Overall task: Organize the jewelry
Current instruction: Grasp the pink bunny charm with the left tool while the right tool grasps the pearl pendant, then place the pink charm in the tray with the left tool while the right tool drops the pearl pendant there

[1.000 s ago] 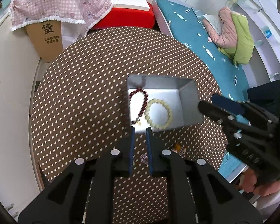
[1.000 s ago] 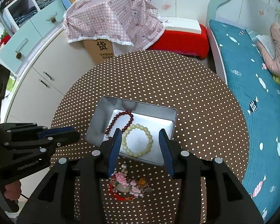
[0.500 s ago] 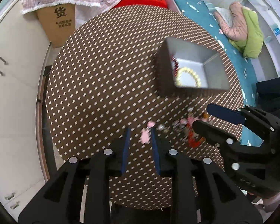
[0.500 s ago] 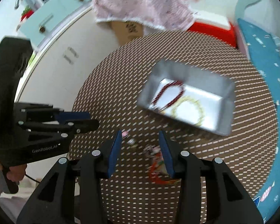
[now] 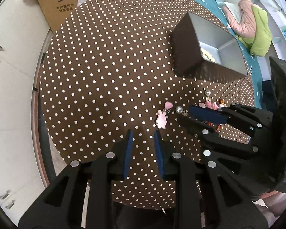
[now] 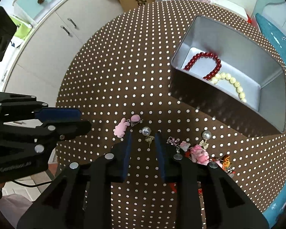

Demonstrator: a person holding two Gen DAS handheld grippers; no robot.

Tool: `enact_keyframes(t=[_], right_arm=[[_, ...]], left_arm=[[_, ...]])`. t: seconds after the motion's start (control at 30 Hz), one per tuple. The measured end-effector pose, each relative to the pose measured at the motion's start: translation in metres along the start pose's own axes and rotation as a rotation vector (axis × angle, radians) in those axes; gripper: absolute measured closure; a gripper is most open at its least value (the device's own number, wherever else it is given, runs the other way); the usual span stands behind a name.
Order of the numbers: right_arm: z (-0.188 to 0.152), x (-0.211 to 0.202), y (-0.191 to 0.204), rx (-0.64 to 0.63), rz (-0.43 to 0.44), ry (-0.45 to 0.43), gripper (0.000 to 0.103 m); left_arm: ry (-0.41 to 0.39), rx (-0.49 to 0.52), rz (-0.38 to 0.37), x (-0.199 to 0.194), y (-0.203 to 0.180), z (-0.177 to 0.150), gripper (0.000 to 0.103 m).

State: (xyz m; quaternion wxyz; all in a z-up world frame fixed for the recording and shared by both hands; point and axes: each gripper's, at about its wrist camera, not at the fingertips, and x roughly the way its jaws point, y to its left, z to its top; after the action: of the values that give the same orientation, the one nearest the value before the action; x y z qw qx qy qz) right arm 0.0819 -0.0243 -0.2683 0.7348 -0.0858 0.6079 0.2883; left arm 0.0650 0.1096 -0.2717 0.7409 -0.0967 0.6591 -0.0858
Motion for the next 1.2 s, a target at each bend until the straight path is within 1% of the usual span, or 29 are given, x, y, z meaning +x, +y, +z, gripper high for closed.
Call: enact_keyframes(t=[0.17, 0.3, 0.53, 0.67, 0.77, 0.83, 0.87, 0.93, 0.97, 1.03, 1.1, 1.2], right_arm=[[0.000, 0.013, 0.003, 0.010, -0.015, 0.024, 0.088], [-0.005, 0.018, 0.006, 0.008, -0.028, 0.017, 0.093], [-0.010, 0.021, -0.003, 0.073, 0.010, 0.008, 0.096], [-0.007, 0.007, -0.014, 0.106, 0.024, -0.006, 0.096], [-0.009, -0.006, -0.023, 0.127, 0.026, -0.030, 0.096], [-0.009, -0.014, -0.028, 0.144, 0.031, -0.041, 0.096], [-0.010, -0.016, -0.030, 0.150, 0.030, -0.045, 0.096], [-0.012, -0.018, -0.035, 0.161, 0.028, -0.054, 0.096], [-0.014, -0.019, -0.037, 0.167, 0.026, -0.058, 0.096], [-0.024, -0.024, -0.036, 0.170, 0.023, -0.060, 0.096], [-0.028, -0.030, -0.043, 0.179, 0.024, -0.061, 0.096], [-0.033, -0.045, -0.051, 0.186, 0.025, -0.065, 0.096]], left_arm=[[0.014, -0.005, -0.010, 0.006, -0.002, 0.001, 0.079], [0.017, -0.014, -0.019, 0.009, -0.002, 0.002, 0.079], [0.018, -0.006, -0.042, 0.021, -0.014, 0.013, 0.079], [0.034, 0.009, -0.056, 0.033, -0.025, 0.019, 0.079], [0.051, 0.018, -0.040, 0.045, -0.033, 0.024, 0.080], [0.036, 0.029, -0.040, 0.045, -0.038, 0.026, 0.080], [0.042, 0.035, -0.036, 0.049, -0.044, 0.029, 0.080], [0.032, 0.040, -0.020, 0.050, -0.050, 0.031, 0.080], [0.031, 0.040, -0.014, 0.053, -0.055, 0.033, 0.081], [0.029, 0.047, 0.013, 0.054, -0.059, 0.034, 0.087], [0.029, 0.043, 0.011, 0.058, -0.065, 0.040, 0.088], [0.027, 0.025, 0.008, 0.057, -0.065, 0.040, 0.089]])
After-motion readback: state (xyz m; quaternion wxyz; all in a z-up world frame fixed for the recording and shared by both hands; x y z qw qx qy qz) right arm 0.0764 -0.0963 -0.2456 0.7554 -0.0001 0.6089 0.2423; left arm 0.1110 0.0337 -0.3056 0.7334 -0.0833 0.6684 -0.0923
